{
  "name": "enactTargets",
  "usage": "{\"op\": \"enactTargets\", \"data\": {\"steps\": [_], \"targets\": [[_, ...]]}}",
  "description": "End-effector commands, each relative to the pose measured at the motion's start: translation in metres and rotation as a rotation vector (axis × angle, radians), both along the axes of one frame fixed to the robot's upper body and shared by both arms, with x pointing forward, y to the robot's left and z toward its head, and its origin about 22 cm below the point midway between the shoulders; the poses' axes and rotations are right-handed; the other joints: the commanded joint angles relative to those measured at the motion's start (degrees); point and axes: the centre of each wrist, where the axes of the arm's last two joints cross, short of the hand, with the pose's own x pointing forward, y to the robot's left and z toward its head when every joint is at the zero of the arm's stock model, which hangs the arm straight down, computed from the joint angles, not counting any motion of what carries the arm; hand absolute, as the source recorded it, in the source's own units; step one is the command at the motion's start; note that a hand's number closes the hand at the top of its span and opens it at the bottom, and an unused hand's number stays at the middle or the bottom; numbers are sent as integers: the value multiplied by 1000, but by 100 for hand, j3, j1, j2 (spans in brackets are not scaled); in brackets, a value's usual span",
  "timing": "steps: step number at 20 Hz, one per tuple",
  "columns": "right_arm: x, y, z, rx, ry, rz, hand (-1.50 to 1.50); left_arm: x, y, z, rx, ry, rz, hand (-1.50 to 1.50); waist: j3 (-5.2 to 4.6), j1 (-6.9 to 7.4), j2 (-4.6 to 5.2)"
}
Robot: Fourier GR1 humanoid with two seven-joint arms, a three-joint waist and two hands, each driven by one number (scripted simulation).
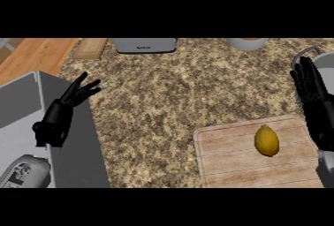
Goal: Pick the lemon from the cutting board and place it in the pot
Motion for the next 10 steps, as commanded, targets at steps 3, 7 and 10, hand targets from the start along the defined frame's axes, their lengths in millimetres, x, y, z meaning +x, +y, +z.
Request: {"op": "enactTargets", "data": {"steps": [3,7,10], "targets": [[-13,-16,29,-82,-327,-22,150,-11,2,2,-51,-4,79,0,-673,-541,197],[-37,-100,21,-472,-274,-426,150,-16,1,-1,-177,16,162,0,-779,-1270,321],[-63,-89,-11,-320,-397,-662,-150,-30,-12,-10,-271,6,170,0,-706,-999,278]]}}
